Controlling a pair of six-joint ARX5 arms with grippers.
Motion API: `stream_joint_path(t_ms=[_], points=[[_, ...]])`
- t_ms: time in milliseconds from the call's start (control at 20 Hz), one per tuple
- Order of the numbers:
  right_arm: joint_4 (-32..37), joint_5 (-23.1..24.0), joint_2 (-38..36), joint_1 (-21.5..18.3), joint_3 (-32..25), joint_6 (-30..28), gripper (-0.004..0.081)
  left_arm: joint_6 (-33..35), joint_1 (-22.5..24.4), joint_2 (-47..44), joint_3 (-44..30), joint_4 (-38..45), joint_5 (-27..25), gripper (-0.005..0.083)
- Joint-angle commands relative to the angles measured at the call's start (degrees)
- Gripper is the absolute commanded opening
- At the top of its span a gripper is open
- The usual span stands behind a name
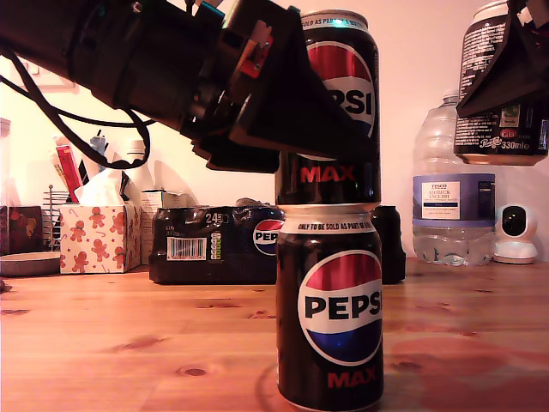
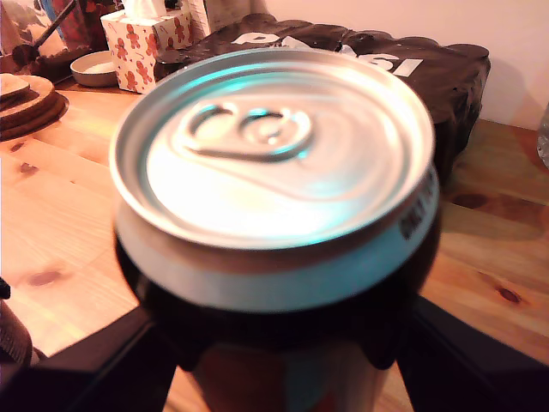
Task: Stack up the Pepsi cans on top of each other
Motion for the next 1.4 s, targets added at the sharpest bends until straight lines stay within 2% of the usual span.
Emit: stream_joint_path(t_ms=[0,350,650,950,1150,1250,1350], points=[[2.34,-0.22,-1.29,-0.09,0.5,0.17,0.0187,-0.2,-0.2,0.02,-0.63,0.17,0.04,0.0768],[2.34,-0.22,-1.29,-0.09,0.5,0.15,0.0187,-0.22,-0.2,-0.55,-0.59,3.67,0.35,0.0767],[2.34,-0.22,-1.29,-0.09,0.5,0.17,0.0187,-0.37,-0.17,-5.27,-0.35,4.87,0.72,0.0767],[2.08,-0.22,-1.29,-0.09,0.5,0.24,0.0187,-0.33,-0.13,-10.71,2.16,4.48,0.68,0.0767],[1.49,-0.26,-1.29,-0.09,0.5,0.39,0.0187,-0.17,0.48,-12.74,4.94,1.27,0.5,0.0764],[2.14,-0.63,-1.29,0.02,0.52,2.4,0.0187,-0.15,0.98,-14.1,6.34,-1.33,-0.17,0.0753],[2.54,-0.66,-1.29,0.04,0.7,4.92,0.0187,-0.15,1.68,-16.0,8.0,-4.92,-0.26,0.0664]])
